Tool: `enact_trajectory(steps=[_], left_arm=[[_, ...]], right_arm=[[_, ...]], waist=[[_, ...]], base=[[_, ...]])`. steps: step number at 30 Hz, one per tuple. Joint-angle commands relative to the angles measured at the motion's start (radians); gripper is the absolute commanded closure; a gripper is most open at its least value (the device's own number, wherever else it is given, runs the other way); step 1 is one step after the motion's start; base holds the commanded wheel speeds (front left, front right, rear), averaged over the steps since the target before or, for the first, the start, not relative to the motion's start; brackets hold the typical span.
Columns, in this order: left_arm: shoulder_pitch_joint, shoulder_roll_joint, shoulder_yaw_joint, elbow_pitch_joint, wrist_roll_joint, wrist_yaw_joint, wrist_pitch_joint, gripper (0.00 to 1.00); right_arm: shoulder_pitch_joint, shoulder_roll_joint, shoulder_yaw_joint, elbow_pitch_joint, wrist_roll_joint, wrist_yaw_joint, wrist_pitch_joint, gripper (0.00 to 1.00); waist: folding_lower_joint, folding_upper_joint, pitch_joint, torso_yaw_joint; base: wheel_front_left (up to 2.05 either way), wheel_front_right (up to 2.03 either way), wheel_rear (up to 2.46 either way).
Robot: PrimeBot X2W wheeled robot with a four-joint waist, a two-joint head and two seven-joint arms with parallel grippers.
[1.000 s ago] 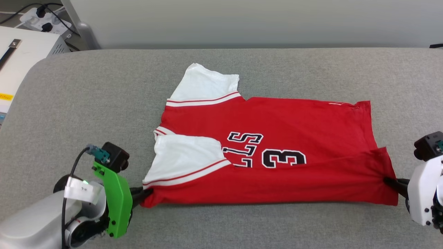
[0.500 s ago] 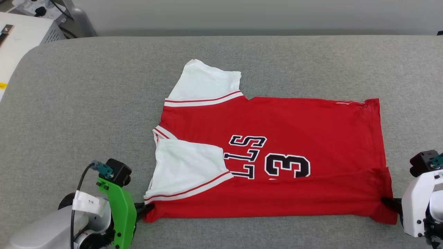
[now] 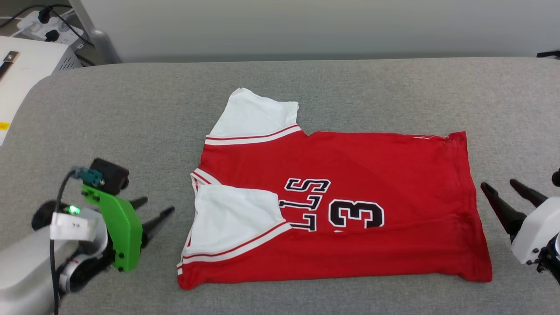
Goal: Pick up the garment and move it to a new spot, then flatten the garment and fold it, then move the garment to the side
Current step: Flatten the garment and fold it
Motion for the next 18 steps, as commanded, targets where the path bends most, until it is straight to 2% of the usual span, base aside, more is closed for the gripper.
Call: enact_trajectory(steps=[1,7,10,15,18], left_arm=[[-0.045,0.012,0.015,-0.007,0.026,0.016,-0.008,0.00],[-0.164,-0.013,0.073,0.029,0.061,0.032,-0.033,0.00],[-0.237,-0.044,0.089,0.067,0.075,0.018,-0.017,0.00],[-0.375,-0.104,0.108,0.144,0.095,-0.008,0.036,0.00],[-0.465,-0.144,0.107,0.212,0.091,-0.036,0.113,0.00]], right_arm=[[-0.004,0.024,-0.026,-0.020,-0.035,-0.001,-0.048,0.00],[0.002,0.127,-0.123,-0.106,-0.176,-0.001,-0.204,0.00],[0.009,0.186,-0.145,-0.171,-0.236,-0.001,-0.263,0.00],[0.007,0.226,-0.139,-0.234,-0.314,-0.001,-0.339,0.00],[-0.002,0.242,-0.121,-0.264,-0.340,-0.001,-0.363,0.00]], waist=[[0.0000,0.0000,0.003,-0.011],[0.0000,0.0000,0.048,-0.036],[0.0000,0.0000,0.084,-0.054],[0.0000,0.0000,0.153,-0.082],[0.0000,0.0000,0.198,-0.101]], base=[[0.00,0.00,0.00],[0.00,0.00,0.00],[0.00,0.00,0.00],[0.00,0.00,0.00],[0.00,0.00,0.00]])
